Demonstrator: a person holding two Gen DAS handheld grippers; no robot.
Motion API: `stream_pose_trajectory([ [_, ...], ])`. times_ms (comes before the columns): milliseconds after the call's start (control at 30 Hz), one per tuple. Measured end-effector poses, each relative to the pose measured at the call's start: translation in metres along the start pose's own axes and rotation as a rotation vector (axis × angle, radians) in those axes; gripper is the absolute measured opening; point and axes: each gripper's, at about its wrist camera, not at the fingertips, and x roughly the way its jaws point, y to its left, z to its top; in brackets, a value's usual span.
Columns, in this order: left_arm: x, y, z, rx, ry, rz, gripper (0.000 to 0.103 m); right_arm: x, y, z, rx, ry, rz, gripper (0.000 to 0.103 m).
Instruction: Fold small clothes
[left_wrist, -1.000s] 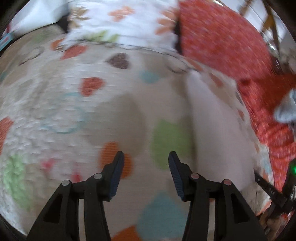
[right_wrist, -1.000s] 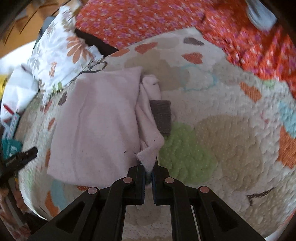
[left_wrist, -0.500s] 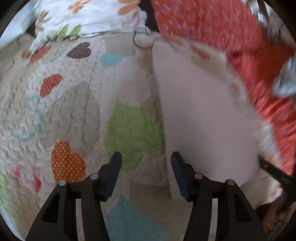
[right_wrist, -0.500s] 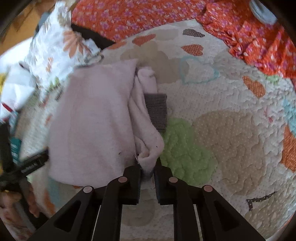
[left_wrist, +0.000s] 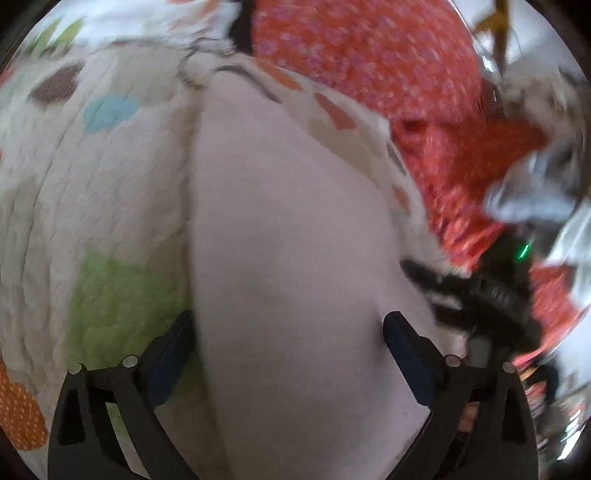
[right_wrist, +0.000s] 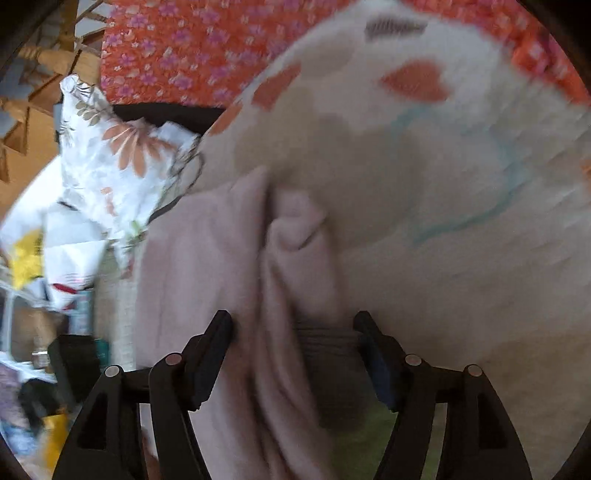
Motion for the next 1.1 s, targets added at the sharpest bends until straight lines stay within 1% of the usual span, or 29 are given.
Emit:
stream_pose_trajectory([
  [33, 0.000, -0.007, 0.000, 0.030, 0.008, 0.029, 0.070, 0.002, 0.007, -0.001, -0.030, -0.020, -0.021, 0.070],
  [67, -0.002, -0.012, 0.000, 0.043, 0.011, 0.065, 0.043, 0.005, 0.014, 0.000, -0.054, -0.011, -0.014, 0.036],
  [100, -0.009, -0.014, 0.001, 0.044, 0.009, 0.063, 0.039, 0.009, 0.018, 0.001, -0.051, 0.015, 0.014, 0.032],
  [133, -0.015, -0.014, 0.002, 0.040, -0.001, 0.062, 0.035, 0.012, 0.021, 0.001, -0.040, 0.027, 0.025, 0.032],
  [167, -0.024, -0.014, 0.003, 0.034, -0.014, 0.065, 0.032, 0.011, 0.028, 0.001, -0.055, 0.010, 0.017, 0.031],
  [200, -0.033, -0.015, 0.004, 0.028, -0.029, 0.066, 0.032, 0.009, 0.034, 0.002, -0.066, 0.000, 0.024, 0.030],
  [267, -0.051, -0.016, 0.008, 0.027, -0.066, 0.083, 0.032, -0.002, 0.047, 0.003, -0.075, -0.024, 0.088, 0.027],
  [333, -0.065, -0.018, 0.013, 0.039, -0.099, 0.124, 0.032, -0.015, 0.062, 0.006, -0.104, -0.067, 0.140, 0.025],
  [367, -0.067, -0.017, 0.013, 0.041, -0.102, 0.136, 0.035, -0.020, 0.068, 0.007, -0.117, -0.083, 0.163, 0.025],
  [400, -0.065, -0.013, 0.013, 0.038, -0.088, 0.172, 0.038, -0.021, 0.073, 0.008, -0.130, -0.094, 0.169, 0.025],
  [433, -0.058, -0.010, 0.013, 0.027, -0.067, 0.209, 0.046, -0.020, 0.075, 0.008, -0.142, -0.096, 0.159, 0.024],
  [467, -0.052, -0.005, 0.010, 0.017, -0.044, 0.245, 0.051, -0.013, 0.073, 0.008, -0.151, -0.089, 0.109, 0.024],
  [500, -0.040, 0.002, 0.005, 0.009, 0.004, 0.304, 0.052, -0.006, 0.070, 0.007, -0.150, -0.077, 0.055, 0.024],
  [533, -0.035, 0.007, 0.001, 0.008, 0.021, 0.326, 0.058, 0.002, 0.065, 0.007, -0.149, -0.065, -0.012, 0.024],
  [567, -0.035, 0.011, -0.002, 0.003, 0.013, 0.323, 0.063, 0.009, 0.057, 0.006, -0.152, -0.055, -0.101, 0.024],
  [600, -0.039, 0.013, -0.004, -0.004, 0.004, 0.310, 0.064, 0.009, 0.051, 0.006, -0.148, -0.056, -0.133, 0.024],
  [633, -0.046, 0.014, -0.005, -0.008, 0.000, 0.298, 0.064, 0.007, 0.047, 0.006, -0.138, -0.062, -0.141, 0.025],
  [667, -0.054, 0.014, -0.006, -0.004, -0.012, 0.293, 0.064, 0.000, 0.045, 0.006, -0.125, -0.082, -0.129, 0.025],
  [733, -0.071, 0.012, -0.010, 0.024, -0.067, 0.334, 0.066, -0.021, 0.056, 0.005, -0.157, -0.152, -0.097, 0.025],
  [767, -0.083, 0.013, -0.015, 0.039, -0.105, 0.378, 0.070, -0.030, 0.064, 0.002, -0.190, -0.185, -0.095, 0.025],
  [833, -0.098, 0.015, -0.021, 0.045, -0.165, 0.434, 0.071, -0.038, 0.083, -0.008, -0.261, -0.226, -0.086, 0.025],
  [867, -0.106, 0.016, -0.024, 0.045, -0.193, 0.463, 0.071, -0.040, 0.096, -0.017, -0.306, -0.230, -0.075, 0.025],
  [933, -0.121, 0.017, -0.029, 0.050, -0.262, 0.525, 0.073, -0.034, 0.112, -0.031, -0.367, -0.206, -0.051, 0.025],
  [967, -0.128, 0.017, -0.030, 0.054, -0.296, 0.561, 0.077, -0.024, 0.123, -0.040, -0.406, -0.160, -0.018, 0.025],
  [1000, -0.139, 0.017, -0.035, 0.064, -0.346, 0.615, 0.079, -0.015, 0.128, -0.045, -0.418, -0.122, 0.001, 0.025],
  [1033, -0.146, 0.017, -0.038, 0.075, -0.383, 0.651, 0.083, -0.002, 0.131, -0.050, -0.422, -0.074, 0.006, 0.025],
  [1067, -0.154, 0.016, -0.042, 0.085, -0.424, 0.692, 0.089, 0.010, 0.129, -0.053, -0.421, -0.044, -0.014, 0.025],
  [1100, -0.163, 0.014, -0.046, 0.097, -0.469, 0.733, 0.092, 0.024, 0.126, -0.052, -0.413, -0.015, -0.069, 0.025],
])
